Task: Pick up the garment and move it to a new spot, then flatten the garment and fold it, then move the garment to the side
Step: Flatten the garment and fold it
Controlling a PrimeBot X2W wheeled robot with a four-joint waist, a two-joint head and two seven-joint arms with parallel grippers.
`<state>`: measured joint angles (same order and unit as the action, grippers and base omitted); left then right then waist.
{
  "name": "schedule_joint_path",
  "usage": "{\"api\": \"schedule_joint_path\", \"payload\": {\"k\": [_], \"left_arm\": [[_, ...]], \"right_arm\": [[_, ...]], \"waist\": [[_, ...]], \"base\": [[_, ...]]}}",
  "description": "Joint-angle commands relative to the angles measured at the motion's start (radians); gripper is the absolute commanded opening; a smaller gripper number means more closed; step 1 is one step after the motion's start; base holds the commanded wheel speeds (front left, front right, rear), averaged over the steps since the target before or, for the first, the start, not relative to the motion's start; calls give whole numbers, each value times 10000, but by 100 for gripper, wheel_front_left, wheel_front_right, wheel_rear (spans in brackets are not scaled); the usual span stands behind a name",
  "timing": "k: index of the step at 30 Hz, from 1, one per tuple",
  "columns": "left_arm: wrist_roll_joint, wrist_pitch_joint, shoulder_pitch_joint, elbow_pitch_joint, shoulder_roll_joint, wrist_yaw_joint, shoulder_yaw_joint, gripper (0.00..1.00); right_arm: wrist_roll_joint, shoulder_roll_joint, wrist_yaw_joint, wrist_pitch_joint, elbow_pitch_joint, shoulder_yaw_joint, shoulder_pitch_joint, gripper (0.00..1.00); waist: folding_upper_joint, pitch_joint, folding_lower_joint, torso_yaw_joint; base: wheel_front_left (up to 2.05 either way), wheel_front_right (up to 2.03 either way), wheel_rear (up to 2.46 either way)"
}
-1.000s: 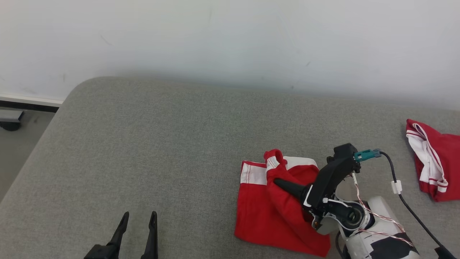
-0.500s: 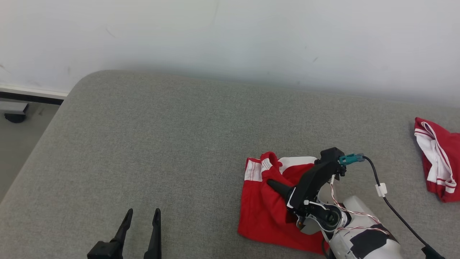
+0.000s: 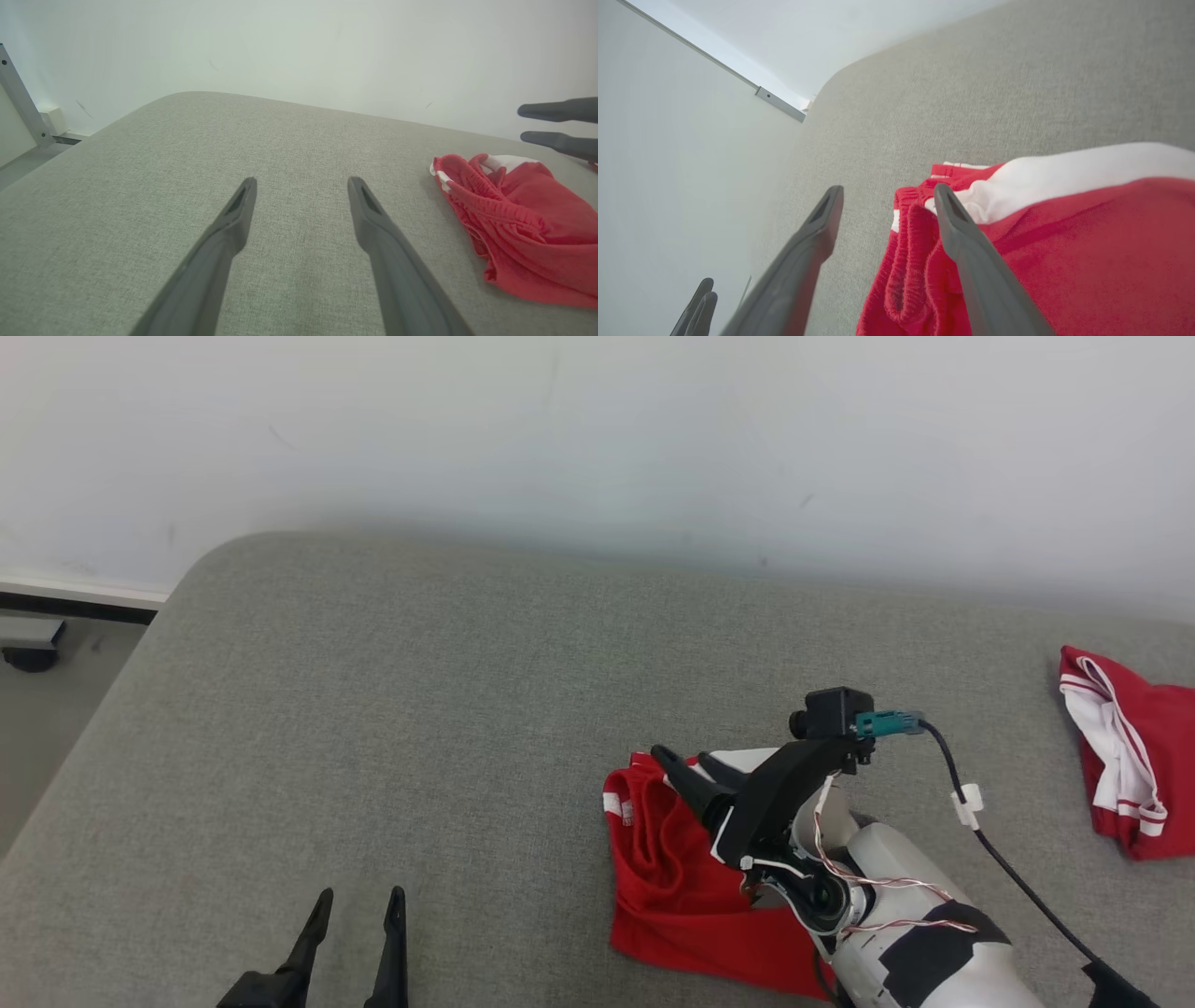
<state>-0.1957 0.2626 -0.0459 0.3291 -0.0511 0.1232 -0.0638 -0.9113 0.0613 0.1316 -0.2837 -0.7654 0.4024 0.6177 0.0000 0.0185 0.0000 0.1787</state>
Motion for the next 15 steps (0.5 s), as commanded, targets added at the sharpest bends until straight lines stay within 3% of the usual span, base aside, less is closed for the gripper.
{"api": "schedule_joint_path", "payload": {"k": [1,9,15], "left_arm": [[59,30,88,-25,15,-30,58,100],[320,30,368,-410,15,-41,549,100],[513,30,615,-877,14,-49,888,100]], "right_arm": [[192,200,-26,225,126,27,-79,100],[1509,1188,-26,3112,1897,282,-1078,100],[2692,1563,-26,5145,2291,-133,-2223,100]], "waist": [[0,-90,0,-107],[0,-293,0,-560],[0,-275,0,-954]], "base": [[0,0,0],[0,0,0],[0,0,0]]}}
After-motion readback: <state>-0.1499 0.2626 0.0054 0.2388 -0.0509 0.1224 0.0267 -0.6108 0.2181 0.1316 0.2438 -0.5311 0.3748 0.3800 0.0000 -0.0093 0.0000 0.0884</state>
